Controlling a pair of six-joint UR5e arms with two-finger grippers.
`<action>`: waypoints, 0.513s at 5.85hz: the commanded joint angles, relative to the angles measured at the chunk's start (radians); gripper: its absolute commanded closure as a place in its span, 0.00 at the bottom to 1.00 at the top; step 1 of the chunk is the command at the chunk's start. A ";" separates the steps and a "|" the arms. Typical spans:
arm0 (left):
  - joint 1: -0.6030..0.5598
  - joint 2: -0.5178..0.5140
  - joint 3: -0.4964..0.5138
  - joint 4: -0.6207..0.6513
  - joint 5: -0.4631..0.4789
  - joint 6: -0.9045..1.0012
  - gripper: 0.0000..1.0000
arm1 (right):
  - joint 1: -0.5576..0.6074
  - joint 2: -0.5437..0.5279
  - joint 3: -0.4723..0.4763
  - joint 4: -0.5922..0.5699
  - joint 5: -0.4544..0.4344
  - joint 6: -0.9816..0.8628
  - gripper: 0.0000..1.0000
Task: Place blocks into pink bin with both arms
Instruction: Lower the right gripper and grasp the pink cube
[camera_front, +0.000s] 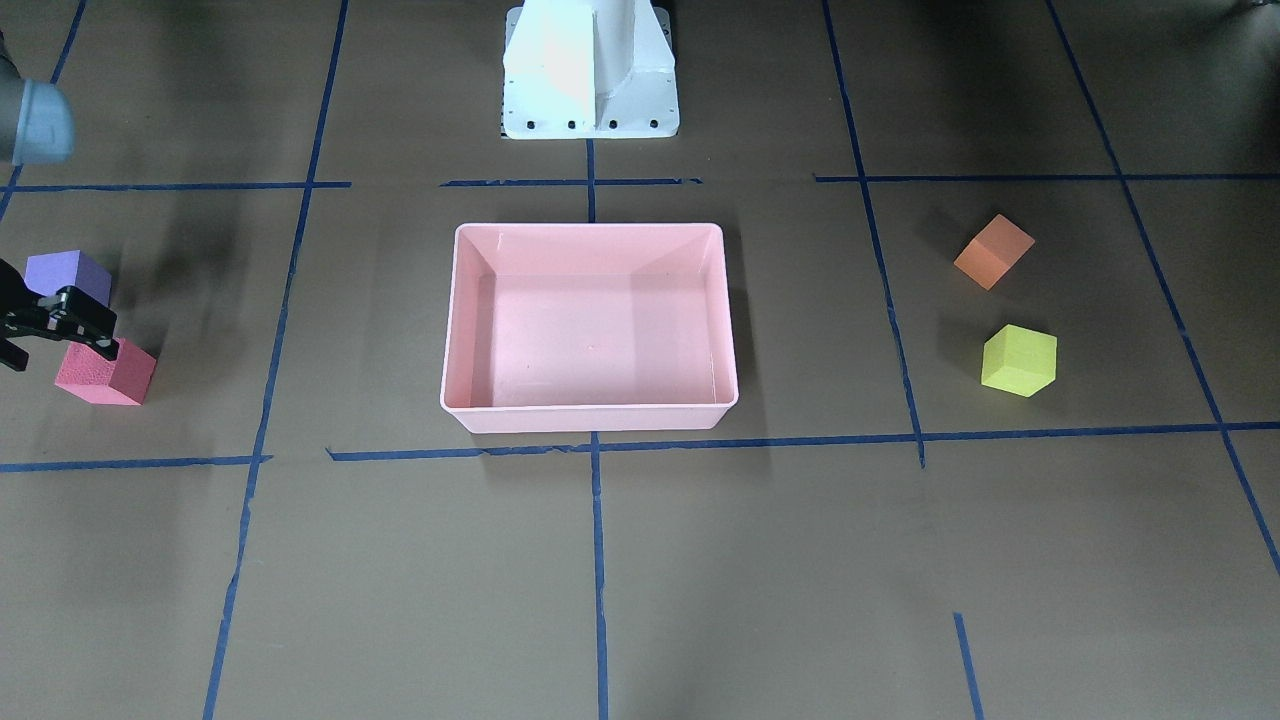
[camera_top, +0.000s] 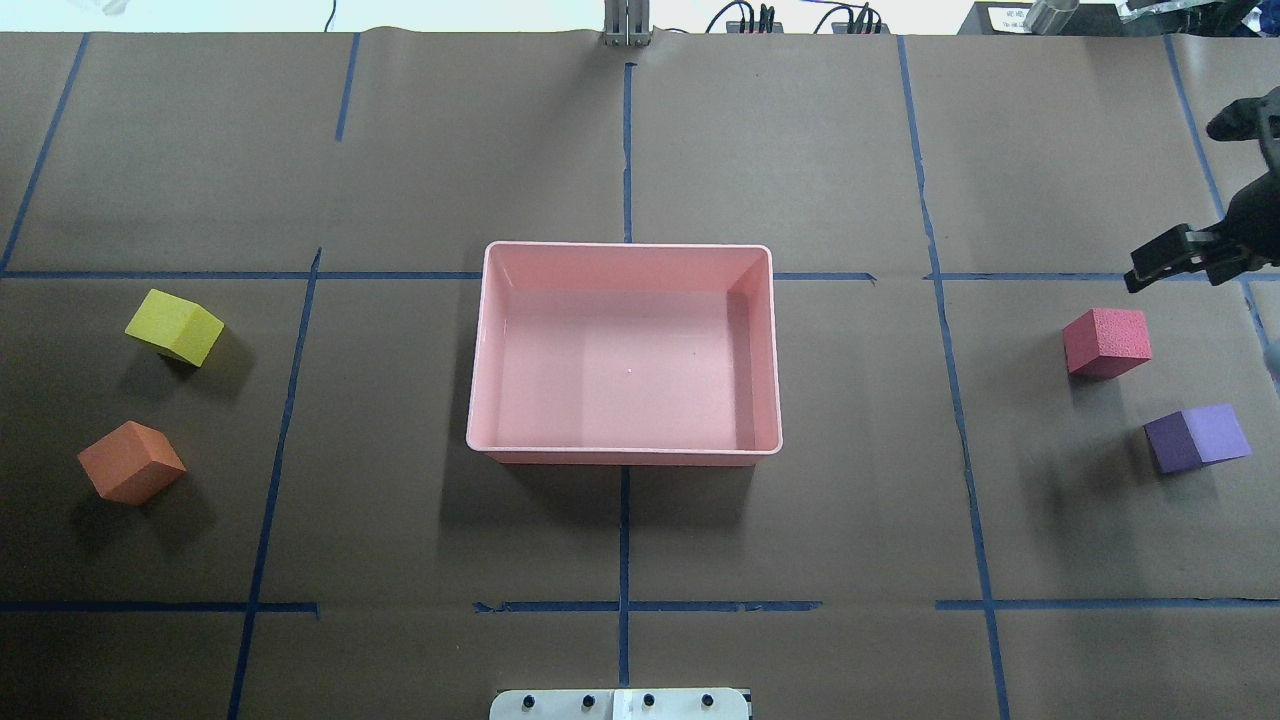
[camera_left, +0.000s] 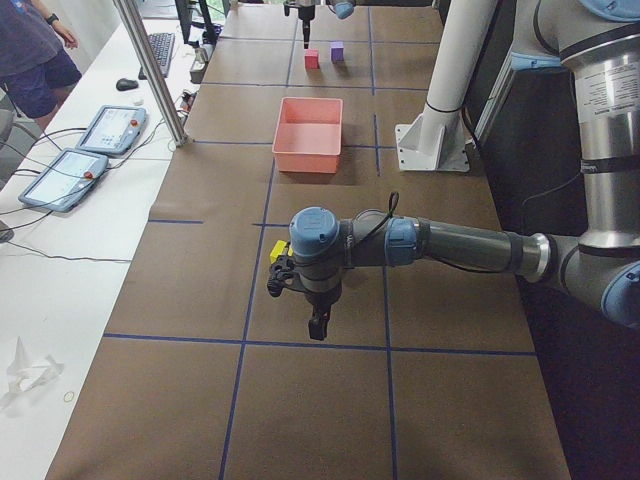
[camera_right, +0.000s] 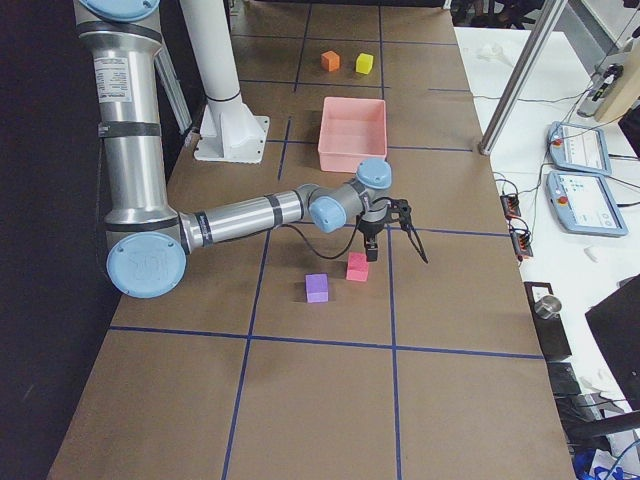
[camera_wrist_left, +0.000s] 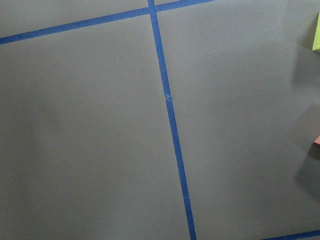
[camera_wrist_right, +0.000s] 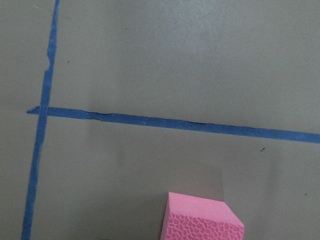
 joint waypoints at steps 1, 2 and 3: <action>0.000 0.000 -0.001 0.000 0.000 -0.001 0.00 | -0.043 0.000 -0.065 0.040 -0.027 0.007 0.00; 0.000 0.000 -0.001 0.000 0.000 0.001 0.00 | -0.065 -0.007 -0.070 0.039 -0.033 0.003 0.00; 0.000 0.000 0.001 0.001 0.000 -0.001 0.00 | -0.083 -0.007 -0.090 0.039 -0.055 0.002 0.00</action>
